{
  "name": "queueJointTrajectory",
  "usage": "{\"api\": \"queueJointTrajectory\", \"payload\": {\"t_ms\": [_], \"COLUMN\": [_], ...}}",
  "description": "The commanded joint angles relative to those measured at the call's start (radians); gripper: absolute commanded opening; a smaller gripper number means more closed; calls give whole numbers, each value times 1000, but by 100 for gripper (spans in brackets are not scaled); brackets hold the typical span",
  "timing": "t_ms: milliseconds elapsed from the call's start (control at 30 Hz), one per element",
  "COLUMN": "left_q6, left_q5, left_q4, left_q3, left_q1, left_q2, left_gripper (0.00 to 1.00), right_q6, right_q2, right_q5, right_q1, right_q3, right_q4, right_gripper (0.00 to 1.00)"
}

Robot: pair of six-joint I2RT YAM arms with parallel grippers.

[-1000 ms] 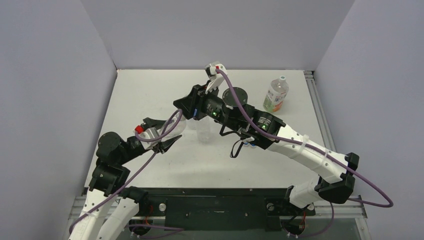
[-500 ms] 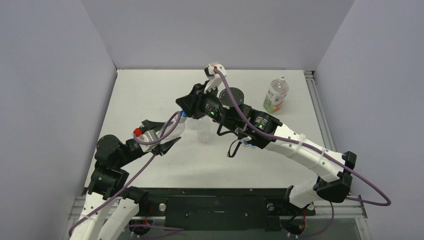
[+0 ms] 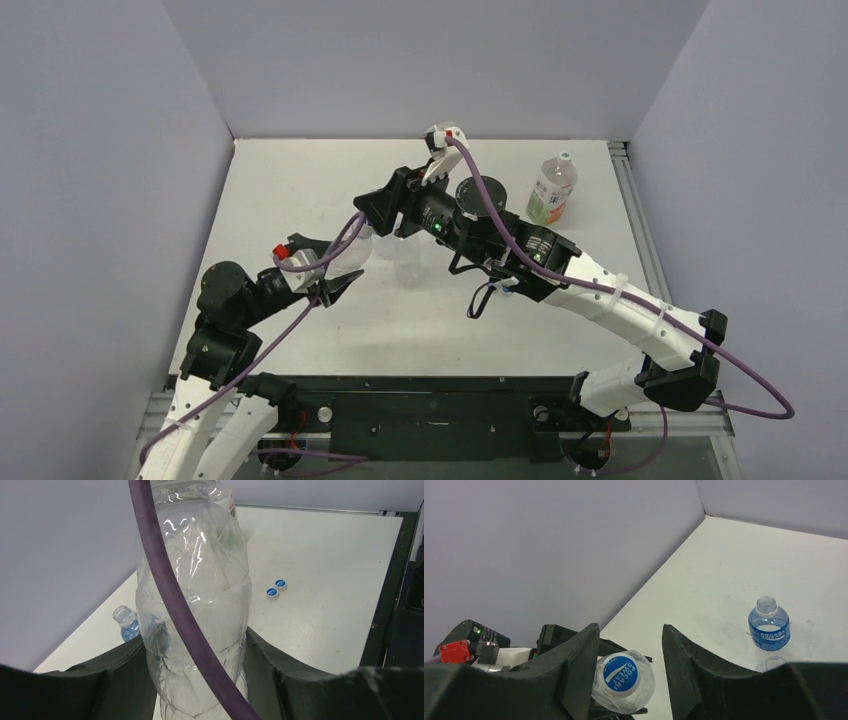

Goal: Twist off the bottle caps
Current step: Pick up the plastic bottle at the center of the board, then unscrew the bottle cap from the plastic bottle.

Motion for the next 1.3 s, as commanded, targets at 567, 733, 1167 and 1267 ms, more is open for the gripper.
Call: {"api": "queueJointTrajectory", "payload": {"t_ms": [567,733,1167,1267], "left_q6": [-50,-57,-170,-242], "left_q5": [-261,-265,-248,-192], "left_q4": [55,57,69,90], "left_q3": [33,35,38,56], "left_q1": [-2,-2,-2,-2], "left_q2": [23,19,8,1], "left_gripper": [19,19,19,19], "right_q6": [32,31,-16,-97], "right_q2": [37,27,-4,-47], "right_q5": [-38,-25,-62,-179], "right_q1": [20,20,18,2], "right_q3": [-18,-28,-49,-82], "right_q4": [24,29,85,142], "right_gripper": [43,36,0,0]}}
